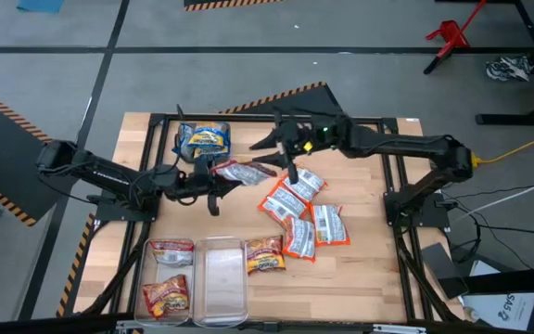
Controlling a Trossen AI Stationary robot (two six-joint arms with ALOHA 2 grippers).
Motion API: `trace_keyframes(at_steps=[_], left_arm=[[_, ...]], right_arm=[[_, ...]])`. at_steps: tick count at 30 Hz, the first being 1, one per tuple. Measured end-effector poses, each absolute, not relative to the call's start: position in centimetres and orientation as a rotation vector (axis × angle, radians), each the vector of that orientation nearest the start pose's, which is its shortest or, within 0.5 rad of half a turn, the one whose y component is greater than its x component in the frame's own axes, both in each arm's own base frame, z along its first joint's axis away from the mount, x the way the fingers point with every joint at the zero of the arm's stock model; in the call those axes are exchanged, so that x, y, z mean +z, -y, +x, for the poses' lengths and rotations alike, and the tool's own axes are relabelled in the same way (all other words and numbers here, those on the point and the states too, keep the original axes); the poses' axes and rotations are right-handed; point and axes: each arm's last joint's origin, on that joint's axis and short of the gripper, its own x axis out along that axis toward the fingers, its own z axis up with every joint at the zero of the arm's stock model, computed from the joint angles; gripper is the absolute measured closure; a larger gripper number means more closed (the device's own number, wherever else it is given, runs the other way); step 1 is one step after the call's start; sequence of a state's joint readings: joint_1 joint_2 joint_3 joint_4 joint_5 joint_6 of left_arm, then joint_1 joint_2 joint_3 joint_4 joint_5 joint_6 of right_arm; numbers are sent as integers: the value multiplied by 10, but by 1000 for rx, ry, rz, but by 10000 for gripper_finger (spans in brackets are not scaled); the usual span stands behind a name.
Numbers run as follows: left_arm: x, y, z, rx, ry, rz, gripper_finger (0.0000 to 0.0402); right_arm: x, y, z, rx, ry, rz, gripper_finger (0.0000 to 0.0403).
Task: Sort Maruchan noodles
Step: Put the red noodle pack into the left transparent bin
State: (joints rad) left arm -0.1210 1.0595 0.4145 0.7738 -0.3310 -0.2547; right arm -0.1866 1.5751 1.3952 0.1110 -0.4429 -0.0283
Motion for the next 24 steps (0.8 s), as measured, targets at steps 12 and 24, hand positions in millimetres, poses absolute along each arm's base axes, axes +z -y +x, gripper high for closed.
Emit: trace_keyframes(at_steps=[12, 24], left_arm=[[238, 57, 205, -73, -32, -801, 355], [268, 90, 167, -387, -276, -1435, 356]], right_arm=[[425, 57, 286, -11, -114, -146, 161], [416, 59, 278, -118, -258, -152, 159]])
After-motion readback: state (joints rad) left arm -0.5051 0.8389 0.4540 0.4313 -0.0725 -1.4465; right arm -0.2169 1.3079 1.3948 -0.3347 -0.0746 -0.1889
